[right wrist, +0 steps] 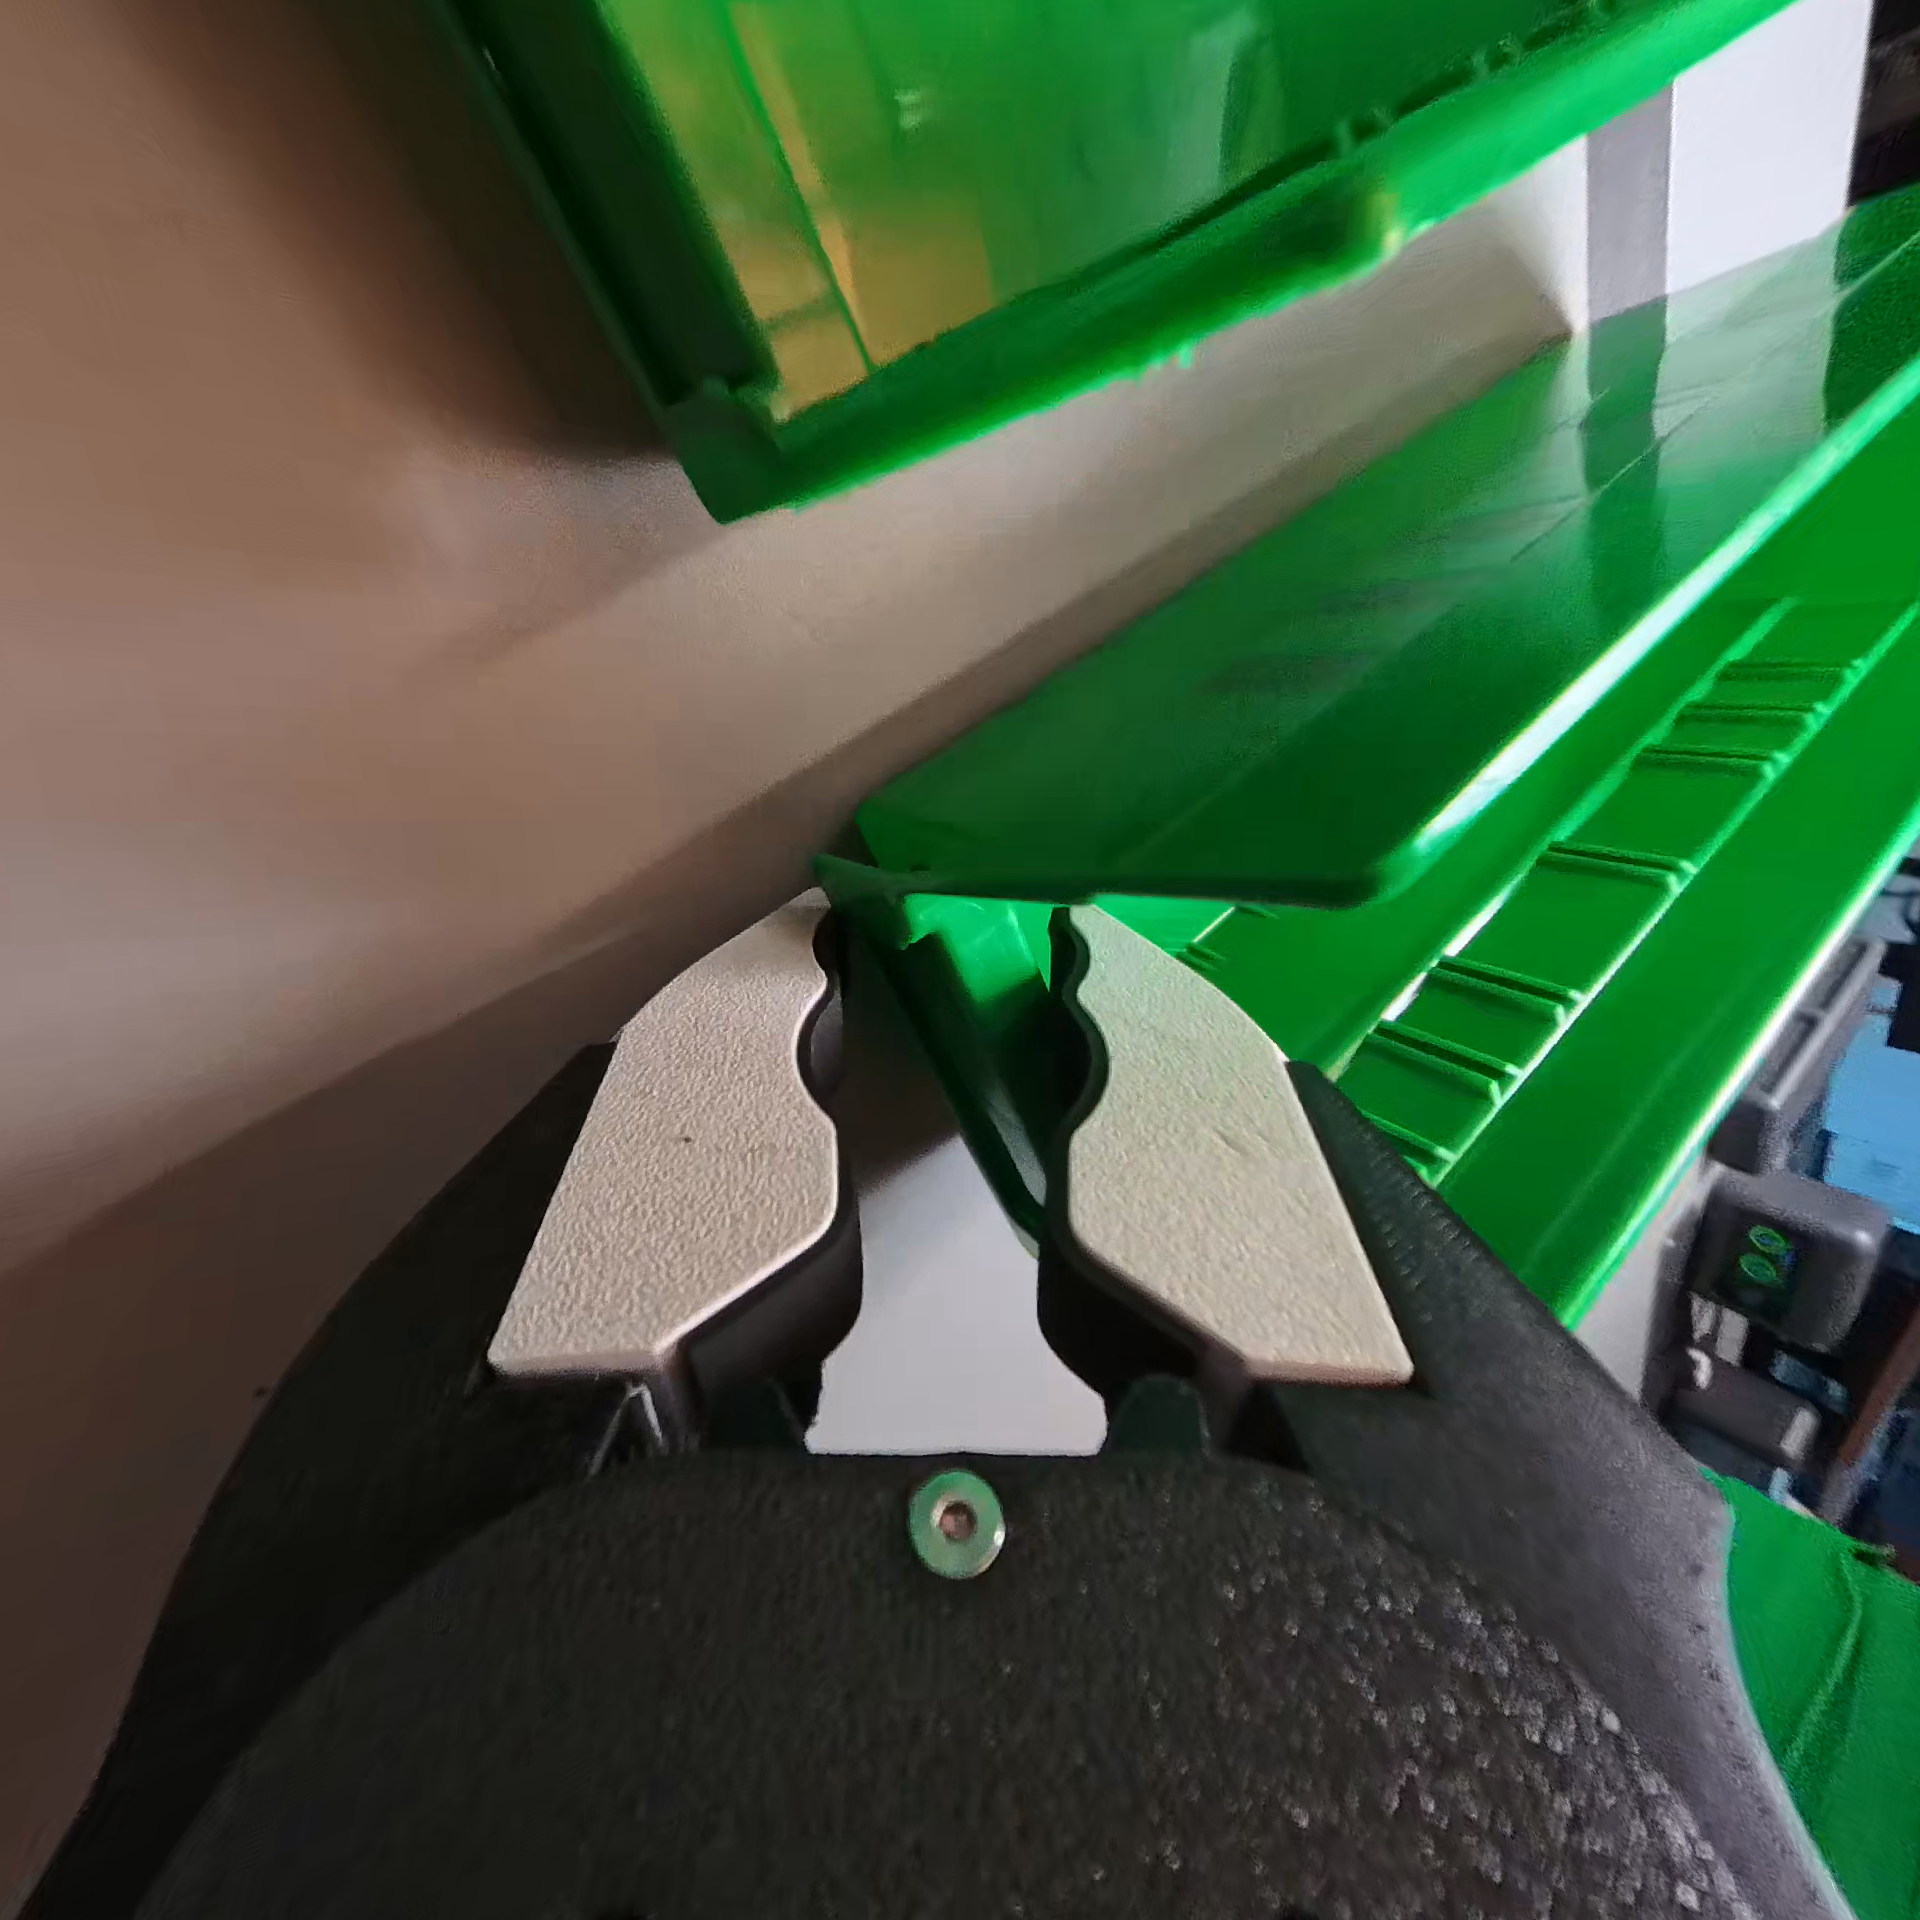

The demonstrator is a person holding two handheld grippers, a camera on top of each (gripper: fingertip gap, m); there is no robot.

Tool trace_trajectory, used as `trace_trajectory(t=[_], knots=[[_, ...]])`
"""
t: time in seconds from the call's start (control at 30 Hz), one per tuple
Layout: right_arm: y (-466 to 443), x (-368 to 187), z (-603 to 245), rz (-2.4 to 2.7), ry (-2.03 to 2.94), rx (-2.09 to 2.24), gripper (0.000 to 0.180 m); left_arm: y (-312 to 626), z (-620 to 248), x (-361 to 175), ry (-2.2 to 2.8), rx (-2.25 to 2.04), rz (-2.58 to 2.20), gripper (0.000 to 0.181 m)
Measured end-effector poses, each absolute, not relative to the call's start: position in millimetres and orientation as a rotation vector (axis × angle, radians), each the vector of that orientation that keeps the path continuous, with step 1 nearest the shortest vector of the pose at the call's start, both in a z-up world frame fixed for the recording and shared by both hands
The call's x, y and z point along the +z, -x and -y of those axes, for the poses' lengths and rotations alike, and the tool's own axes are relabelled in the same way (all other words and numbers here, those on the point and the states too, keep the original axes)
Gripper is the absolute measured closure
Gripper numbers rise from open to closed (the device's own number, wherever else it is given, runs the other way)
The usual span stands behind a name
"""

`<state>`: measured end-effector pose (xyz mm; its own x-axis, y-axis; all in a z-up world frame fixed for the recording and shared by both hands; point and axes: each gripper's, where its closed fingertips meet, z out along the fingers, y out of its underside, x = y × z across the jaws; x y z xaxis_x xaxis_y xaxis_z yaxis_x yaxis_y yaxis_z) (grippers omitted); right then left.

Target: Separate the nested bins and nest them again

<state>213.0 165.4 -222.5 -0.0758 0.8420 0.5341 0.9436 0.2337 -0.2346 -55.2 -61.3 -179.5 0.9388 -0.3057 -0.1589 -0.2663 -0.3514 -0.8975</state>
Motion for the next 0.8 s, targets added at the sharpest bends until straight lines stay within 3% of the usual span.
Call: trace_trajectory(t=[0.37,0.43,0.47,0.57,0.8], knots=[[-215.0,-222.4,-186.1,1.944,1.626,-0.322,0.144,56.7,61.2,-176.9,1.941,-0.023,-0.409,0.141],[-213.5,-215.4,-176.0,1.916,1.674,-0.246,0.122,58.6,61.6,-176.4,1.939,-0.026,-0.401,0.141],[-210.0,-206.8,-167.9,1.869,1.701,-0.164,0.112,59.3,61.9,-175.7,1.938,-0.029,-0.398,0.141],[-193.4,-168.7,-138.0,1.675,1.670,0.148,0.108,62.1,61.3,-168.0,1.911,-0.022,-0.392,0.141],[-166.4,-93.5,-78.3,1.171,1.377,0.606,0.120,72.6,60.3,-156.5,1.866,0.071,-0.408,0.138]])
